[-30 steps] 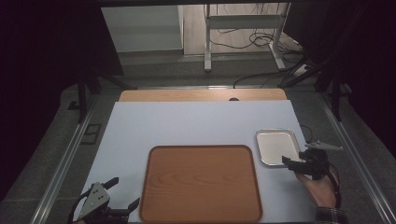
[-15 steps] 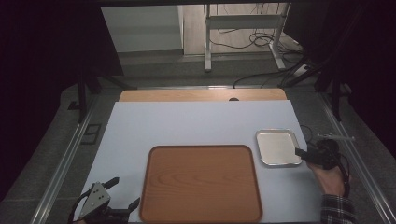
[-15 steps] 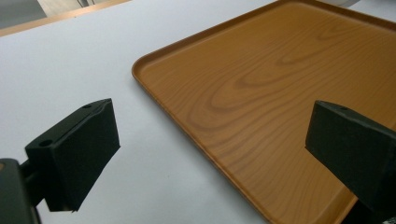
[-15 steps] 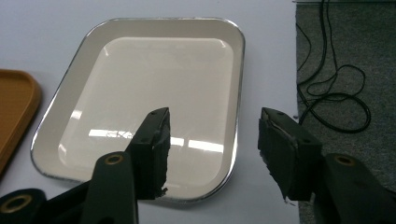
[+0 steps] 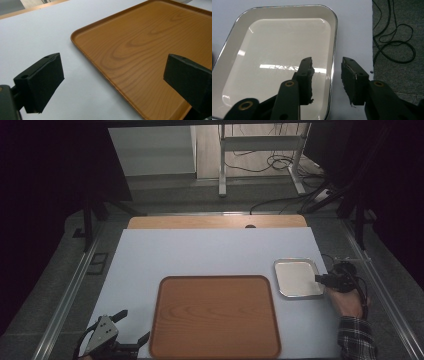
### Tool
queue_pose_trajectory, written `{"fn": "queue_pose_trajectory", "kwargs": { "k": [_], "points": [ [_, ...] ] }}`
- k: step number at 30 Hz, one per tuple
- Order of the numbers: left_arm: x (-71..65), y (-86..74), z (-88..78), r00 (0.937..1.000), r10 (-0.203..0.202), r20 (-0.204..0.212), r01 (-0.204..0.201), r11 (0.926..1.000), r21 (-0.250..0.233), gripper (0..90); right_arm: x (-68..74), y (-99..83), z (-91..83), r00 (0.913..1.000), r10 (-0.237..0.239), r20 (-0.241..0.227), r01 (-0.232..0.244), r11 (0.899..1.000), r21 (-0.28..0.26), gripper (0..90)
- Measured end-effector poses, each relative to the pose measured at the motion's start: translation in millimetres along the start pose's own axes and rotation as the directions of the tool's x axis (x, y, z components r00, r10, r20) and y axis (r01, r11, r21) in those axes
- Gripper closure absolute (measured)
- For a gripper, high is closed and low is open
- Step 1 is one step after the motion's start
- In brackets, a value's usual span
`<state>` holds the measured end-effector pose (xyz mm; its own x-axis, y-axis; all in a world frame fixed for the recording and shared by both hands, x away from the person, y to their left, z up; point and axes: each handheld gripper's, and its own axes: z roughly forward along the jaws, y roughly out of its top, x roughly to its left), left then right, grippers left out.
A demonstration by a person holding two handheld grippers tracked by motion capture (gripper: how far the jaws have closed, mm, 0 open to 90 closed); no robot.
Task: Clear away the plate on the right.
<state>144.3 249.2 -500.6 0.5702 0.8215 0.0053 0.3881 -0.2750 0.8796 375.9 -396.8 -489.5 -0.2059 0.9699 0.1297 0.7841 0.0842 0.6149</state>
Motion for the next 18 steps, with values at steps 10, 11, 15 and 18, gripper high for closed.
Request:
{"fn": "queue_pose_trajectory", "kwargs": {
  "k": [10,11,15,18],
  "points": [
    [0.1,0.1,-0.1,1.0,0.006,0.0,-0.006,1.0,0.004,2.5,-12.4,4.0,15.6,0.9939,0.1,-0.047,-0.097,0.994,0.053,80.1],
    [0.0,0.1,0.0,1.0,0.006,0.0,-0.006,1.0,0.004,2.5,-13.3,4.4,15.8,0.9915,0.116,-0.06,-0.112,0.992,0.055,83.1],
    [-0.2,0.1,-0.1,1.0,0.008,0.0,-0.008,1.0,0.004,2.5,-16.7,4.4,14.9,0.9814,0.172,-0.085,-0.168,0.984,0.058,87.9],
    [-0.3,0.1,-0.1,1.0,0.008,0.001,-0.008,1.0,0.004,2.5,-18.7,3.9,11.3,0.9717,0.203,-0.121,-0.198,0.979,0.05,88.4]
  ]
}}
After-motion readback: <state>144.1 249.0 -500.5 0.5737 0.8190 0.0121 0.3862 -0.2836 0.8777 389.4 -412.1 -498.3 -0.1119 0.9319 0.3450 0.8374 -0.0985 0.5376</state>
